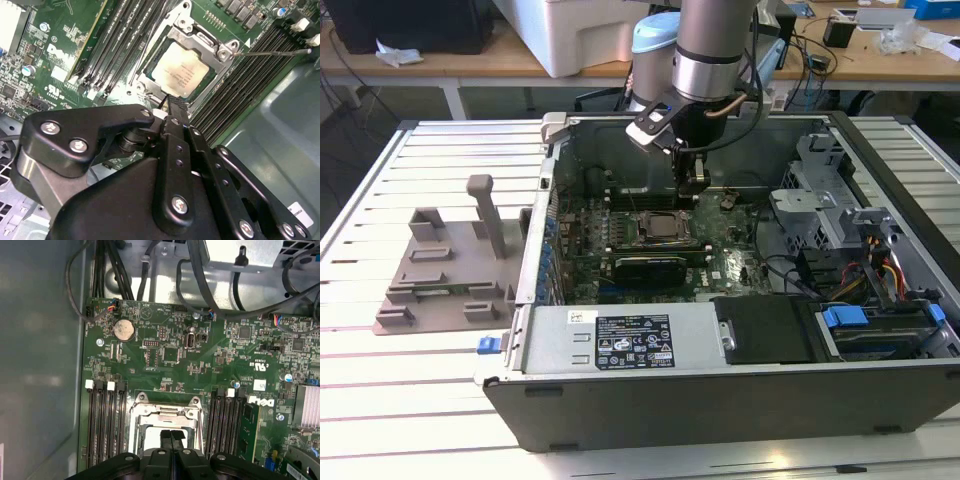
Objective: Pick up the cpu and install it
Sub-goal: 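Close the cpu cover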
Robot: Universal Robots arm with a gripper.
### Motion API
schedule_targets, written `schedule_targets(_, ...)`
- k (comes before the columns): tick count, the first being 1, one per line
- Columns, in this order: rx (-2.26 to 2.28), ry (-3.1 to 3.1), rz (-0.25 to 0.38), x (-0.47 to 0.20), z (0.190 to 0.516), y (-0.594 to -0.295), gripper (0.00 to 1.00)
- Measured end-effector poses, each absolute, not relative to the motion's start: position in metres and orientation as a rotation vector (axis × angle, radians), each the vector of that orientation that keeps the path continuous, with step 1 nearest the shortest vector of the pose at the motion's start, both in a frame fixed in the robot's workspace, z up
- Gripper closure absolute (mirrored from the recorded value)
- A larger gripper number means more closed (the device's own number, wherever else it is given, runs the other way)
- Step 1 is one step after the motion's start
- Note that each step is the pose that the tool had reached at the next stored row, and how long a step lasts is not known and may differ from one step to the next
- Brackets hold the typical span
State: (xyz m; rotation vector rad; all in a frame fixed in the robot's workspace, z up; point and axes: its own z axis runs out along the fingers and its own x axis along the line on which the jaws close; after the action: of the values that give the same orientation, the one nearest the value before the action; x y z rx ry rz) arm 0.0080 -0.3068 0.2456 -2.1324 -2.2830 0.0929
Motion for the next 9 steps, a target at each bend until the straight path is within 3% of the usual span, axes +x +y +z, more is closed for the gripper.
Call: schedule_targets(9, -2.132, -2.283, 0.093, 0.0001, 0.244, -0.3068, 0.89)
